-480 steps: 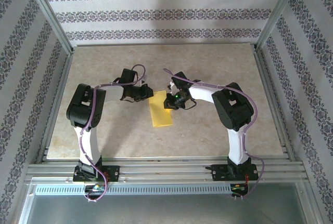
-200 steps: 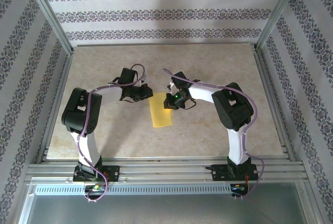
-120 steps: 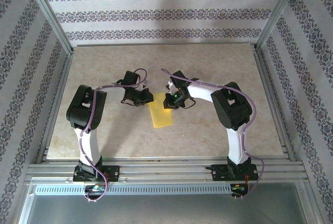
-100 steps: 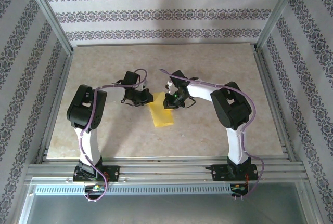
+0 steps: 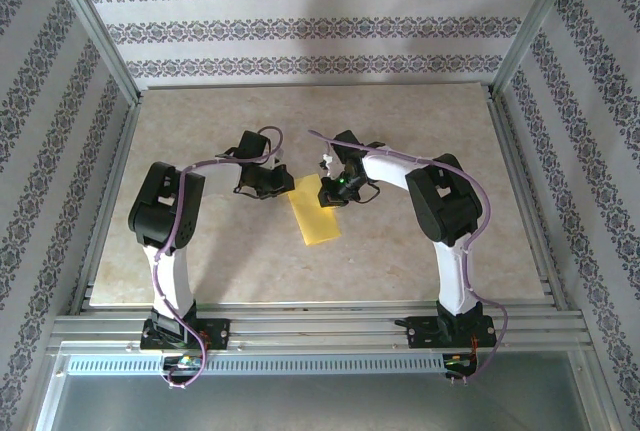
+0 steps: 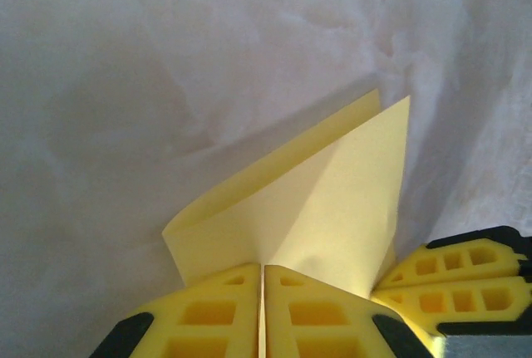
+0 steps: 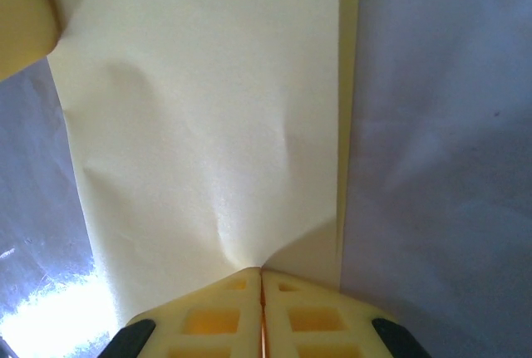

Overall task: Fold a paper plane with a square sheet of paper (pick it up from the middle)
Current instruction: First fold in half a square sheet of paper at the center of the table.

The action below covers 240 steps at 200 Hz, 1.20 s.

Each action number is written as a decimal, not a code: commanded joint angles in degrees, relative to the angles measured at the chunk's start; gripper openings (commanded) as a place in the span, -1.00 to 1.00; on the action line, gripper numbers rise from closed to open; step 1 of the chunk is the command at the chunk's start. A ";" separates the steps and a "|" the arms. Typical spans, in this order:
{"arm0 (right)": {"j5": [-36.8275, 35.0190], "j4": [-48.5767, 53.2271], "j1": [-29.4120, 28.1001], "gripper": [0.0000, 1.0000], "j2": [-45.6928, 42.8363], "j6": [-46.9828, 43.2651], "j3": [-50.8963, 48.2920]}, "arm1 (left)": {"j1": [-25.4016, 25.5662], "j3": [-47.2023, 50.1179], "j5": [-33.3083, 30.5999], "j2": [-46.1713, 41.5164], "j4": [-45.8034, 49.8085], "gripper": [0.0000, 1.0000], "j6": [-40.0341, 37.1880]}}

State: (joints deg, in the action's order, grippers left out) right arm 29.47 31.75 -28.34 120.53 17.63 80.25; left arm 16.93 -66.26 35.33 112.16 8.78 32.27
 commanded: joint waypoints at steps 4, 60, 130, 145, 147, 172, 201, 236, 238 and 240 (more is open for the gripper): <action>-10.31 7.71 0.40 -0.78 5.78 -0.02 -3.21 | 2.20 2.06 0.40 -5.96 -0.88 -0.77 4.16; -10.38 6.80 0.27 -0.79 5.88 2.84 -4.30 | 6.82 7.63 -1.44 -6.48 -2.62 -0.81 10.84; -11.32 5.61 0.12 -0.79 5.59 4.85 -6.07 | 10.07 12.89 -0.11 -4.81 -6.34 -0.85 12.53; -11.52 5.53 0.17 -0.79 5.54 5.29 -6.07 | 10.63 13.97 0.08 -5.35 -6.47 -0.85 12.12; -11.54 5.52 0.14 -0.79 5.56 5.35 -6.13 | 10.70 14.12 0.09 -5.48 -6.44 -0.85 12.00; -11.81 5.52 0.04 -0.79 5.64 5.96 -6.24 | 11.78 15.44 -0.39 -7.51 -6.14 -0.84 11.03; -11.90 5.26 -0.05 -0.79 5.86 6.47 -6.51 | 12.84 15.73 -1.87 -10.13 -4.70 -0.83 10.44; -11.56 4.91 -0.12 -0.79 5.85 6.58 -6.46 | 13.28 15.51 -4.82 -11.61 -2.82 -0.82 9.40; -11.55 4.90 -0.13 -0.79 5.79 6.57 -6.43 | 13.21 15.45 -4.94 -11.63 -2.74 -0.82 9.26; -11.55 4.90 -0.09 -0.79 5.75 6.57 -6.42 | 13.17 15.32 -5.10 -11.62 -2.72 -0.82 9.18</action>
State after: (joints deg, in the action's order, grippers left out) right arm 29.50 29.78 -28.36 120.01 23.64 78.56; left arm 29.65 -50.72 33.32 102.50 2.92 43.55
